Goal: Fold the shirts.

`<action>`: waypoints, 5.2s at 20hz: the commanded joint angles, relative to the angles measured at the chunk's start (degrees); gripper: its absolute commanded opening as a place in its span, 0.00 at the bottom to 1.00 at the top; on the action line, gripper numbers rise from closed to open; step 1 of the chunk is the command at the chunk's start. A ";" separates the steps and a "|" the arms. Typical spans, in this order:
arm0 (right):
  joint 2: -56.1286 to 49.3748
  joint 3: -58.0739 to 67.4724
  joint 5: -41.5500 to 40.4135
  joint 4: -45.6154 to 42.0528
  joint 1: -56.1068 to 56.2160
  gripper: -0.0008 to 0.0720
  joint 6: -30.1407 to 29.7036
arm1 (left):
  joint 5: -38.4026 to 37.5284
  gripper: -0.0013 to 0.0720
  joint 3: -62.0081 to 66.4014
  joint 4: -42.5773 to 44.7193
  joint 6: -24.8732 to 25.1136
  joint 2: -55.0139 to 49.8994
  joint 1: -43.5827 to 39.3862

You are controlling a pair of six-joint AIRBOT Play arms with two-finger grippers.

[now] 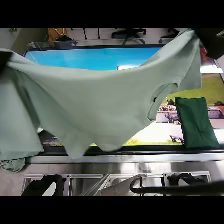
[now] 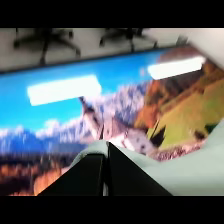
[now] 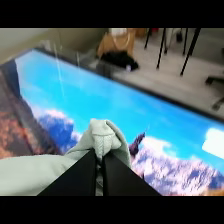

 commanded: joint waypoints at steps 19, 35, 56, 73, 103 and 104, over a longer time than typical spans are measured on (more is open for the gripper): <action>-28.70 -12.66 4.00 -1.01 -6.78 0.57 8.72 | -8.66 0.88 -9.70 -3.91 7.06 -42.49 14.97; -26.69 -48.48 -14.88 6.54 20.35 0.71 13.84 | 15.72 0.88 -32.11 -21.64 17.18 -47.65 18.67; -0.81 -1.09 -13.68 10.56 -0.79 0.03 -0.96 | 1.38 0.03 23.47 -21.90 10.10 -21.29 18.38; -24.06 3.98 1.29 7.21 -4.66 0.03 -1.05 | 7.50 0.03 -9.18 -22.60 19.61 -15.19 13.90; -34.97 -16.28 14.97 -4.39 -24.17 0.47 5.16 | -0.28 0.83 -59.45 3.08 0.48 -16.37 16.70; -34.97 -16.76 14.69 -4.37 -24.17 0.47 5.14 | 1.86 0.83 -62.42 1.81 0.50 -15.21 16.24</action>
